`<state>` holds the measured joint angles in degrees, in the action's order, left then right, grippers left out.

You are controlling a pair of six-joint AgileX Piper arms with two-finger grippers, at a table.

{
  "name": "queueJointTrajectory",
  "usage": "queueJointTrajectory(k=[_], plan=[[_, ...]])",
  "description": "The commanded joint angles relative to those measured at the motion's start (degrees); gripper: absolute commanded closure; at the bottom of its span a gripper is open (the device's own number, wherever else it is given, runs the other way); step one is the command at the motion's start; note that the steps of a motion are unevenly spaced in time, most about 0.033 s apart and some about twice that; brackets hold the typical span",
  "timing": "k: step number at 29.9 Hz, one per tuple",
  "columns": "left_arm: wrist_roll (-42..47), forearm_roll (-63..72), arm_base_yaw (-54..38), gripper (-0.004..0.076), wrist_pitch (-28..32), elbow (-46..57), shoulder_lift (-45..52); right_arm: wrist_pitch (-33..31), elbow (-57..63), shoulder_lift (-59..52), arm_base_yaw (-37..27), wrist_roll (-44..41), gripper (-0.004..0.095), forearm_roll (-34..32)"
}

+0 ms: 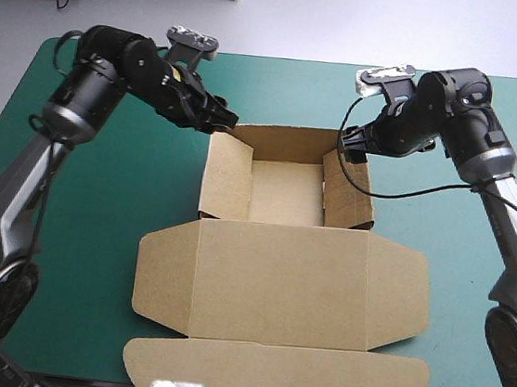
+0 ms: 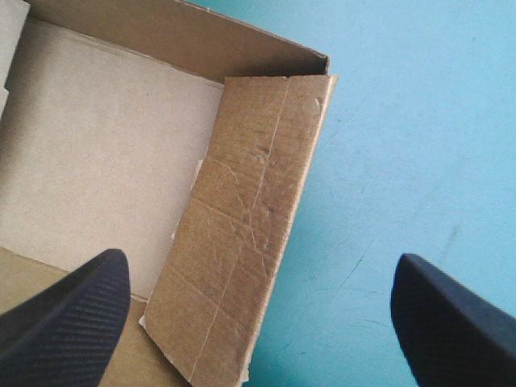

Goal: Fold the box

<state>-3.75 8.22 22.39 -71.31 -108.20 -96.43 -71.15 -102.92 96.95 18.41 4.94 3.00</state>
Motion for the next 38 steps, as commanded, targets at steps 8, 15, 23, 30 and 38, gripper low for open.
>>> queueJointTrajectory(k=[8,15,23,30,38], plan=[[-5.4,-9.2,0.0,0.0730,-2.4,10.4,24.3,-0.4,-1.8,-4.1,0.0,0.9,0.0099,-0.1],[-4.4,-9.7,0.0,0.0730,-2.4,31.3,39.3,-0.4,-1.8,-0.2,0.0,0.7,0.0099,1.3],[3.7,-9.8,0.0,0.0730,-2.4,49.1,49.6,-0.4,-1.8,8.3,0.0,0.7,0.0099,1.8],[4.7,-9.7,0.0,0.0731,-2.4,52.7,51.3,-0.4,-1.8,15.2,0.0,0.7,0.0129,4.9],[4.7,-8.9,0.0,0.0731,-2.3,52.7,51.3,-0.4,-1.8,15.1,0.0,2.0,0.0685,5.5]])
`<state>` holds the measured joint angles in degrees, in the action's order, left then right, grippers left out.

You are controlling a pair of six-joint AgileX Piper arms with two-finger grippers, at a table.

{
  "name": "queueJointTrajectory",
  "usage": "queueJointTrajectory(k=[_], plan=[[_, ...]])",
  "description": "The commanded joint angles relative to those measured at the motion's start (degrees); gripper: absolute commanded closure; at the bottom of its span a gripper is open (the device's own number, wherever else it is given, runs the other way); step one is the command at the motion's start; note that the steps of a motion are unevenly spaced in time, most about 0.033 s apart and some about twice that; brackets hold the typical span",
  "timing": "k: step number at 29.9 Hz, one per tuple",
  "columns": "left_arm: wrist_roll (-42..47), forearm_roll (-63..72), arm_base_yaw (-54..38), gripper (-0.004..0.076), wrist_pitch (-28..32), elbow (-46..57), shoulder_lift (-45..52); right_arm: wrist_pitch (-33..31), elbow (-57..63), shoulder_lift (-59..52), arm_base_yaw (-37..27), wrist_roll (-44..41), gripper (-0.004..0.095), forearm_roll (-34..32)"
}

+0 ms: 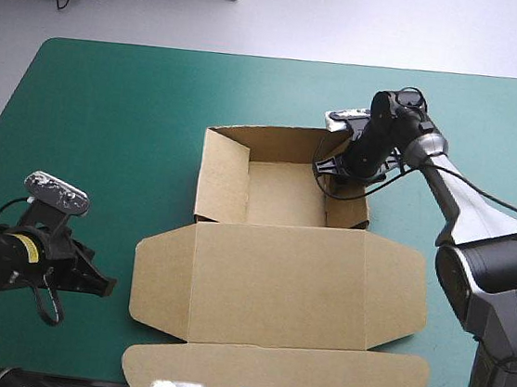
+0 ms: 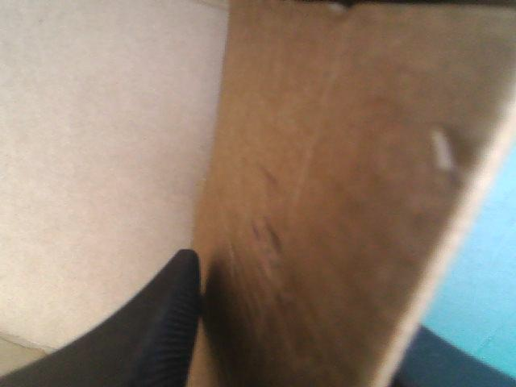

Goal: Fold the box

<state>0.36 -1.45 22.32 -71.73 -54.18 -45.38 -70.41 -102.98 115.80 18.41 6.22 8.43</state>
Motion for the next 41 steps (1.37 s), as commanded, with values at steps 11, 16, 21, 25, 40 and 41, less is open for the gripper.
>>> queueJointTrajectory(k=[11,16,21,25,40,41], plan=[[0.6,1.5,0.1,0.0731,-1.1,-1.3,0.3,-1.0,-2.7,-4.2,-3.0,2.5,0.0927,-9.2],[0.0,1.5,0.1,0.0731,-0.1,-1.3,0.3,-0.7,-7.8,-4.2,-11.1,2.5,0.0928,-8.8],[0.0,1.5,0.1,0.0731,0.2,-1.3,0.3,-0.5,-13.5,-4.2,-21.2,2.5,0.0928,-10.7],[0.0,1.5,0.1,0.0732,0.2,-1.3,0.3,0.6,-15.0,-4.0,-30.6,2.5,0.0928,-11.3],[-0.4,1.0,0.1,0.0732,3.4,-1.3,0.2,2.6,-14.9,0.2,-46.3,2.5,0.0928,-10.2],[-0.4,1.0,0.1,0.0732,4.0,-1.3,0.2,3.2,-14.9,0.4,-46.3,2.9,0.0927,-10.2]])
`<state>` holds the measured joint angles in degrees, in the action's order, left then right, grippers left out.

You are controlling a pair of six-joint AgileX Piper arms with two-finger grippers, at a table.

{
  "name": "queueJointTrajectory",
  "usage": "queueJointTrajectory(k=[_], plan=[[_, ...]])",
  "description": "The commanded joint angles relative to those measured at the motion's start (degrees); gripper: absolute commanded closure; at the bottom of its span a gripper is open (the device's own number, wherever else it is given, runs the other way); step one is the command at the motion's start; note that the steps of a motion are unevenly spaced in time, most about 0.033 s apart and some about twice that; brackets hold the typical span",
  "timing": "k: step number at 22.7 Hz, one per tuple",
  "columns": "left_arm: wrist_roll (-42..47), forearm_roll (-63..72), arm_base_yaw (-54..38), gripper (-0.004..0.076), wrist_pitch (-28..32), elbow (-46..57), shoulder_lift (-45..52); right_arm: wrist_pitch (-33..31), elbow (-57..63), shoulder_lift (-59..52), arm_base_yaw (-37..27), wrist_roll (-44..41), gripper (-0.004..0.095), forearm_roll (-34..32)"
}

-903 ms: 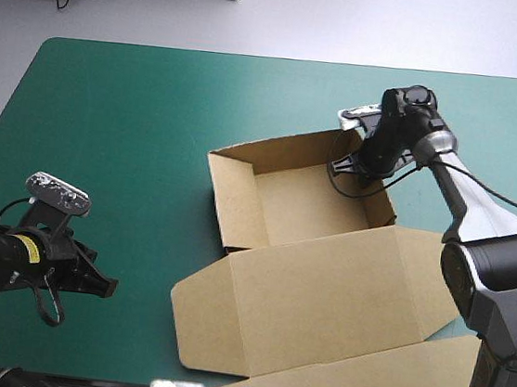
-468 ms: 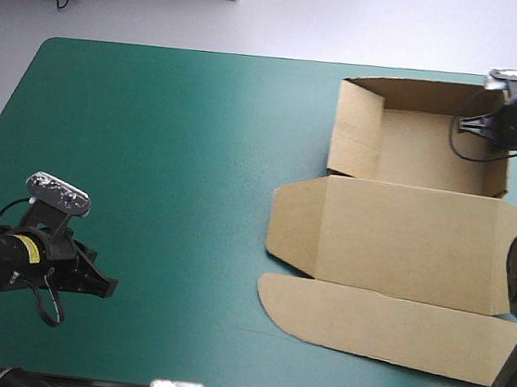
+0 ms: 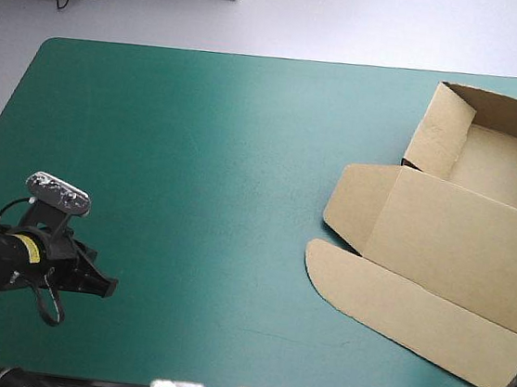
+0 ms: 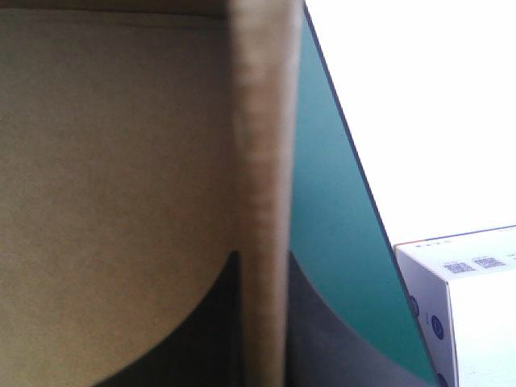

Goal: Fold the box

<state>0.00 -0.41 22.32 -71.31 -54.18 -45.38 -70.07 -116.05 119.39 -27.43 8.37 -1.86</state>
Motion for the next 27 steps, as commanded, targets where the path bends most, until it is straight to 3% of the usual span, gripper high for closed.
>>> queueJointTrajectory(k=[1,5,7,8,10,12,14,18,21,26,27], plan=[[0.0,0.0,0.1,0.0731,4.0,-1.3,0.2,3.4,-1.8,-3.1,-0.5,1.7,0.0920,0.1],[0.0,0.0,0.1,0.0731,4.0,-1.3,0.2,4.9,-1.8,-3.1,-0.5,3.2,0.0789,0.3],[-0.6,0.0,0.1,0.0731,3.2,-1.3,0.2,5.7,-1.9,-3.1,-0.5,3.4,0.0619,-0.5],[-0.6,0.0,0.1,0.0732,2.7,-1.3,0.2,6.0,-1.9,-3.1,-0.6,3.1,0.0430,-1.3],[-0.6,0.0,0.1,0.0732,2.6,-1.3,0.2,6.7,-1.9,-3.1,-0.8,2.3,0.0161,-4.0],[-0.6,0.0,0.1,0.0731,2.8,-1.3,0.2,5.7,-3.3,-3.1,-0.8,-0.3,0.0080,-6.6],[-0.6,0.0,0.1,0.0732,2.9,-1.3,0.2,2.9,-7.0,-3.1,-0.8,-0.4,0.0100,-4.7],[-0.6,0.0,0.1,0.0732,3.4,-1.3,0.2,-1.5,-15.5,-4.2,-0.8,0.3,0.0214,6.8],[-0.6,0.0,0.1,0.0732,3.4,-1.3,0.2,-1.5,-15.6,-8.2,-0.5,4.7,0.0448,18.9],[-0.6,0.0,0.1,0.0734,6.5,-1.3,0.2,-1.5,-15.6,-13.6,4.1,8.5,0.0933,26.9],[-0.6,0.1,0.1,0.0734,7.1,-1.3,0.2,-1.5,-15.6,-14.6,5.6,8.6,0.0920,27.6]])
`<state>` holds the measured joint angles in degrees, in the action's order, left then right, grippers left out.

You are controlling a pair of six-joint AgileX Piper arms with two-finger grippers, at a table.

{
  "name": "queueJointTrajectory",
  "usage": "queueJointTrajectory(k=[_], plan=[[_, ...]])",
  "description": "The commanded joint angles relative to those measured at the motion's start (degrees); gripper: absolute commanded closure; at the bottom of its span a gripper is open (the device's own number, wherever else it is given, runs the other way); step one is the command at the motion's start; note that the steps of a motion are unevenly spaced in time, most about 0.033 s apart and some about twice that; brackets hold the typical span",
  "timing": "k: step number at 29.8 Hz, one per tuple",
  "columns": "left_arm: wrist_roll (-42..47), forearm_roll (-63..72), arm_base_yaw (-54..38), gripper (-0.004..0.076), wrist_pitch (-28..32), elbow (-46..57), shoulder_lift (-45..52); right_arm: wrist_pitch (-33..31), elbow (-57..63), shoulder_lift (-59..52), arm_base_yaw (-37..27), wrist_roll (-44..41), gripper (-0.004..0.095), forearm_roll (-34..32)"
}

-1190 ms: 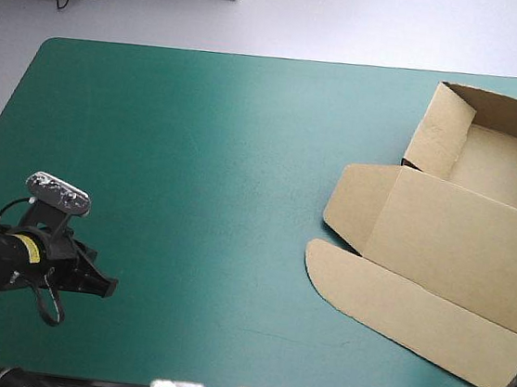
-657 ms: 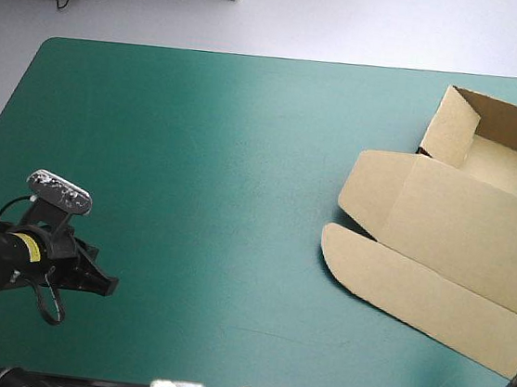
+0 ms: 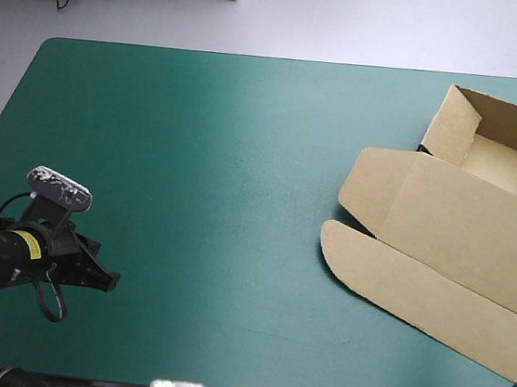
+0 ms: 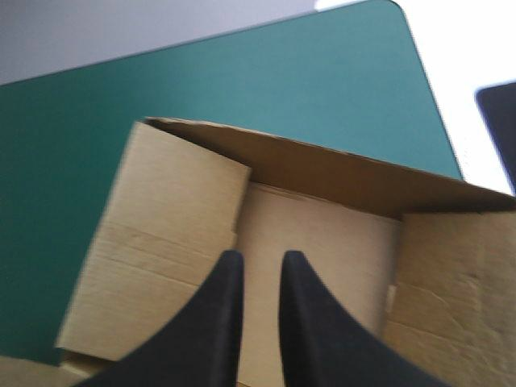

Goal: Fold the box

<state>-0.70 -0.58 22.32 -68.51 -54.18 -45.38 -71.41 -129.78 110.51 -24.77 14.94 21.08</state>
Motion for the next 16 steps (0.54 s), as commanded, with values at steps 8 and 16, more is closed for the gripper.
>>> queueJointTrajectory(k=[8,16], plan=[[0.1,0.6,0.1,0.0734,6.2,-1.3,0.2,-0.2,3.7,-12.7,18.7,4.4,0.0925,4.0],[-0.2,4.6,0.1,0.0734,9.5,-1.3,0.2,-0.2,20.2,-22.6,33.0,5.0,0.0927,-8.1]])
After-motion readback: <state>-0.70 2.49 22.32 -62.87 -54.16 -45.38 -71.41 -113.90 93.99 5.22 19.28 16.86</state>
